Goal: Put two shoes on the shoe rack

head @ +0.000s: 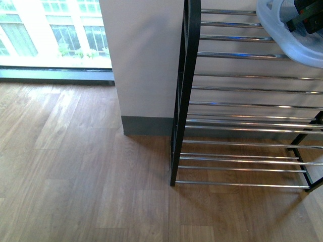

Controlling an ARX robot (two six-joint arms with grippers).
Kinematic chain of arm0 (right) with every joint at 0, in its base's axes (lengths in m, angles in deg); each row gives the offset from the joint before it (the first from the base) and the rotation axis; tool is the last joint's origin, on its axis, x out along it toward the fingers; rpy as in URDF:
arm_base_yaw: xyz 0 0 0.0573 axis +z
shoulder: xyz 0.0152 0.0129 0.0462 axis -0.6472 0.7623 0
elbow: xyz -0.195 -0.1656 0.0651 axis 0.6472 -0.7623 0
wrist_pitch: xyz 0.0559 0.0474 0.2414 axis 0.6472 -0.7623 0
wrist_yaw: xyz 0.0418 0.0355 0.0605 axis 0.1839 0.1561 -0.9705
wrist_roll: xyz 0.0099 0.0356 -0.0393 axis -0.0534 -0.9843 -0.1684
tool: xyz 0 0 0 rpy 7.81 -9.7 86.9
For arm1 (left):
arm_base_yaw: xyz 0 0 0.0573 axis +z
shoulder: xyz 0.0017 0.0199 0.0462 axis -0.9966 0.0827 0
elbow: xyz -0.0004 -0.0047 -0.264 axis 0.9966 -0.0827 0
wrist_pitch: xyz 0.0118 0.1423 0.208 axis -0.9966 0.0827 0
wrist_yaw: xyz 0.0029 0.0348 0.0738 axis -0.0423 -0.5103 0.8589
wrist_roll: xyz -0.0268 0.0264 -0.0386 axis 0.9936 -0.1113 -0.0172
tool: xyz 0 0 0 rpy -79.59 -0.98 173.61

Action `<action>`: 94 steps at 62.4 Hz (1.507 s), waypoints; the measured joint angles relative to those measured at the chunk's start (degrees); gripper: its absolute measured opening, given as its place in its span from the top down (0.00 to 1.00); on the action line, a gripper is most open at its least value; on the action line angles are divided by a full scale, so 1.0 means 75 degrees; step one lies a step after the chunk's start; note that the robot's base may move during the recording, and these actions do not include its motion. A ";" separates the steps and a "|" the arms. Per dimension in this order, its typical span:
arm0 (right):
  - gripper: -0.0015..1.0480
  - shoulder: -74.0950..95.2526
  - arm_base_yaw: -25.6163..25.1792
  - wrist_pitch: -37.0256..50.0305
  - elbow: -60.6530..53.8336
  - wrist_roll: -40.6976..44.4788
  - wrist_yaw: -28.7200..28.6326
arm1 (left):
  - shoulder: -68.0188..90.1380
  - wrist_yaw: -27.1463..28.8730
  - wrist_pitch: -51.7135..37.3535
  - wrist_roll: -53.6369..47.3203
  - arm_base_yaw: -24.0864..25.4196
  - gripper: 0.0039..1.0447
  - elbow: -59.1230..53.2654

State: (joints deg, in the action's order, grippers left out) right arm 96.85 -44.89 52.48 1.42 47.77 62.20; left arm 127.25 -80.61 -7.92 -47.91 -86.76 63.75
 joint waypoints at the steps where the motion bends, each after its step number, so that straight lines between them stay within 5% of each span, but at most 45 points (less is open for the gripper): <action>1: 0.46 -0.0058 0.0006 0.0023 -0.0061 -0.0023 -0.0006 | 0.0000 0.0003 0.0000 0.0000 0.0000 0.99 0.0000; 19: 0.08 -0.1731 0.0020 0.0554 -0.1486 -0.0679 -0.0417 | 0.0000 0.0000 0.0000 0.0000 0.0000 0.99 0.0000; 60: 0.09 -0.7941 -0.0562 0.2273 -0.6659 -0.4205 -0.1387 | 0.0000 0.0003 0.0000 0.0000 0.0000 0.99 0.0000; 79: 0.09 -0.8845 -0.1023 0.2917 -0.8061 -0.4998 -0.1510 | 0.0000 0.0000 0.0000 0.0000 0.0000 0.99 0.0000; 85: 0.29 -0.9145 -0.1209 0.2999 -0.8311 -0.4366 -0.3736 | 0.0000 0.0003 0.0000 0.0000 0.0000 0.99 0.0000; 94: 0.52 -0.9699 -0.0860 0.2885 -0.8766 -0.4135 -0.3576 | 0.0000 0.0000 0.0000 0.0000 0.0000 0.99 0.0000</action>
State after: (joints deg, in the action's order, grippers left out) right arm 24.11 -51.34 74.12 -64.33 16.75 35.38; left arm 127.25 -80.61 -7.92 -47.91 -86.76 63.75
